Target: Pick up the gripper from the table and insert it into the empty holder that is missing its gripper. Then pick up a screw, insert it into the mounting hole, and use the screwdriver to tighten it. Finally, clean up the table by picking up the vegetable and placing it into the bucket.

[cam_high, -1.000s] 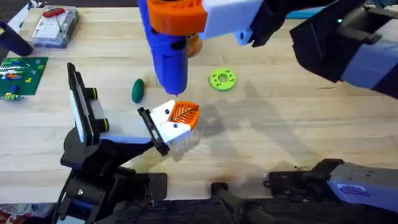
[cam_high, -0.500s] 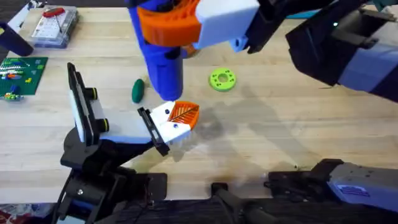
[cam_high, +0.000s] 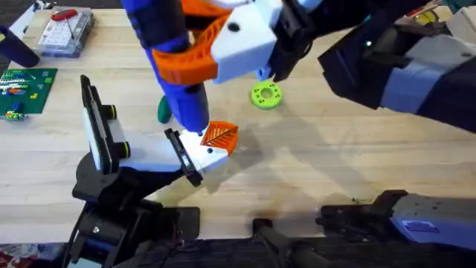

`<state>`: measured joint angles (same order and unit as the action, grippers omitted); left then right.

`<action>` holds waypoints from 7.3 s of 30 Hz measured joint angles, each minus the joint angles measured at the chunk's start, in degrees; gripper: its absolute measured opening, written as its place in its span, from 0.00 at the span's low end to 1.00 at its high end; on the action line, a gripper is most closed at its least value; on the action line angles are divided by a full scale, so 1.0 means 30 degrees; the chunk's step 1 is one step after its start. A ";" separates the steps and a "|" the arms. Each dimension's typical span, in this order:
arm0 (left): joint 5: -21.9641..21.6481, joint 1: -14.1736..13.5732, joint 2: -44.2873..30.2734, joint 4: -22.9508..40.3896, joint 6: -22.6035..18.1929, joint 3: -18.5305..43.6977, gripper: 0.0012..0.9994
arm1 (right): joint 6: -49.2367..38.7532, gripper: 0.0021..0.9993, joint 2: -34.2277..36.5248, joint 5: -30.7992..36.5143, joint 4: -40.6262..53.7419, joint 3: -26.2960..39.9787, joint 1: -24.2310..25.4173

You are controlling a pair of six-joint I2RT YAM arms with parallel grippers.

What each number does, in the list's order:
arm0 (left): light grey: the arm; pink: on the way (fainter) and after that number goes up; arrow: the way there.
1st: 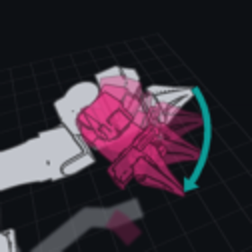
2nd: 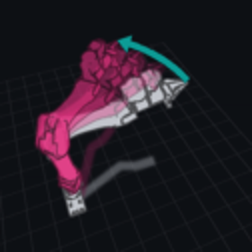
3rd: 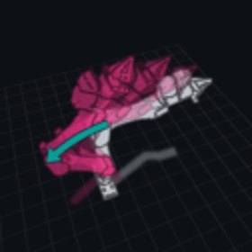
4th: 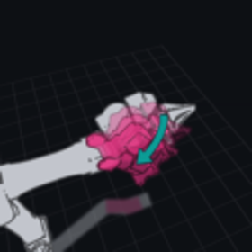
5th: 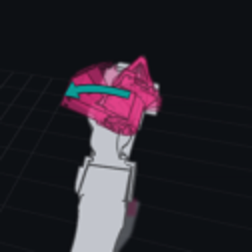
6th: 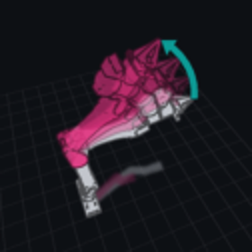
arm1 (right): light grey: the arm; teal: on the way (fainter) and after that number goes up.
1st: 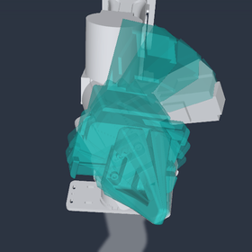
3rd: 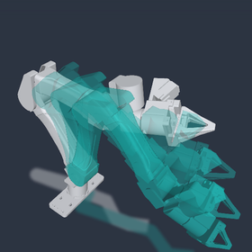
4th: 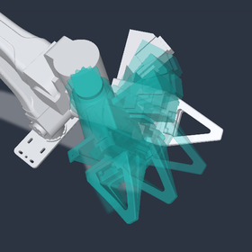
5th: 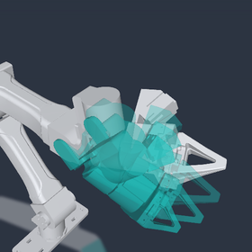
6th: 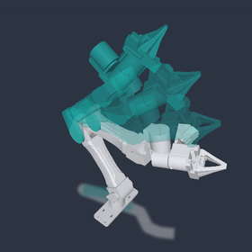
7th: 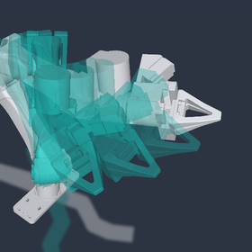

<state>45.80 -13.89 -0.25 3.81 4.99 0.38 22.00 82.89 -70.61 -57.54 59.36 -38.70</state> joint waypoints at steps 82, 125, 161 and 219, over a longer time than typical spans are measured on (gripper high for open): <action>0.0003 -0.0007 -0.0003 0.0000 0.0000 0.0000 0.02 | -0.2876 0.04 0.0528 0.0653 -0.0420 -0.1612 -0.0387; 0.0003 -0.0004 -0.0004 0.0000 0.0000 0.0000 0.02 | -0.2930 0.04 0.0721 0.0678 -0.0314 -0.1612 -0.0328; 0.0000 -0.0007 -0.0005 0.0000 0.0000 0.0000 0.02 | -0.2944 0.05 0.0717 0.0678 0.0124 -0.1612 -0.0270; 0.0006 0.0000 -0.0022 0.0022 0.0073 0.0000 0.02 | -0.2937 0.04 0.1195 0.0657 -0.0137 -0.1612 -0.0256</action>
<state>45.82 -13.89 -0.32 3.88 5.21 0.38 13.19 86.48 -68.64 -57.95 54.52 -39.46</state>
